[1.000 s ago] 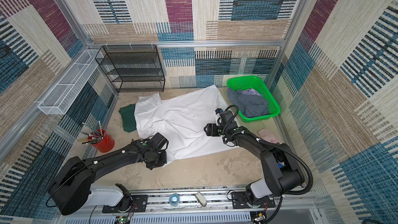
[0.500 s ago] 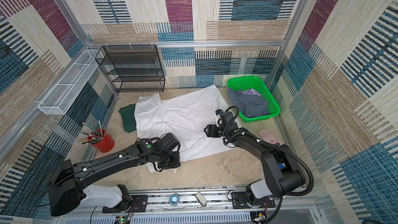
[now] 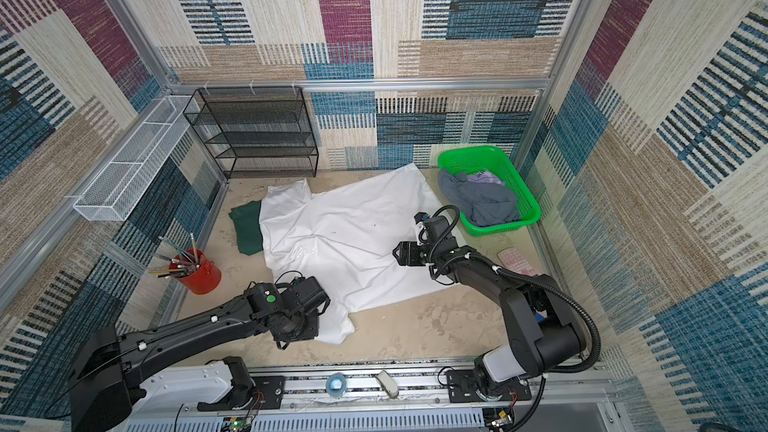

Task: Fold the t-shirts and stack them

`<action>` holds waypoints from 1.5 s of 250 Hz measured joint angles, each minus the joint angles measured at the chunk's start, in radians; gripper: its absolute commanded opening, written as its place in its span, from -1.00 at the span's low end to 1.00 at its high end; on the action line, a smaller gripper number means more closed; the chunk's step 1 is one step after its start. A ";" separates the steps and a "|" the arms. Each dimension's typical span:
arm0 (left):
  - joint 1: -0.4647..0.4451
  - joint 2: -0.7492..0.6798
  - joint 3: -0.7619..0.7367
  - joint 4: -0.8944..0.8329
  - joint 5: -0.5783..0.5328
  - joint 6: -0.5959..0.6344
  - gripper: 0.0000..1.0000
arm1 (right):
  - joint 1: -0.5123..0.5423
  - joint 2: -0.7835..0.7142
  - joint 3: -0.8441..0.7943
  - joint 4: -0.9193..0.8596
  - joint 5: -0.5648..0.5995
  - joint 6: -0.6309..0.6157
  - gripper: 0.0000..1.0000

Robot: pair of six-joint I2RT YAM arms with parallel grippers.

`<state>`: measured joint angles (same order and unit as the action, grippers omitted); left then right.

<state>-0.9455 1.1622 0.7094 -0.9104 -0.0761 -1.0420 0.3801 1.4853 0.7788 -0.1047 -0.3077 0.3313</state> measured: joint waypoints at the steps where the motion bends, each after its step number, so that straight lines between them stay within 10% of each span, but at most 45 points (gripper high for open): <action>1: 0.000 -0.002 -0.003 -0.001 0.000 -0.002 -0.29 | 0.000 0.001 0.000 0.000 0.000 0.000 0.62; 107: 0.060 0.056 -0.099 0.153 -0.049 -0.059 -0.18 | 0.000 0.016 0.011 0.003 -0.007 0.000 0.62; 145: 0.066 0.130 -0.088 0.181 -0.042 -0.063 -1.00 | 0.000 0.006 0.008 0.003 -0.009 -0.004 0.62; 270: 0.074 -0.082 0.133 -0.118 -0.042 -0.030 -1.00 | 0.000 0.041 0.004 0.020 -0.020 -0.010 0.63; 375: 0.269 0.716 0.717 0.038 0.033 0.294 -0.81 | 0.000 0.062 0.013 0.030 -0.031 -0.018 0.63</action>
<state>-0.6769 1.8786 1.4261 -0.8726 -0.0433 -0.7483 0.3801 1.5471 0.7914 -0.0750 -0.3382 0.3138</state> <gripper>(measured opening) 0.056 0.815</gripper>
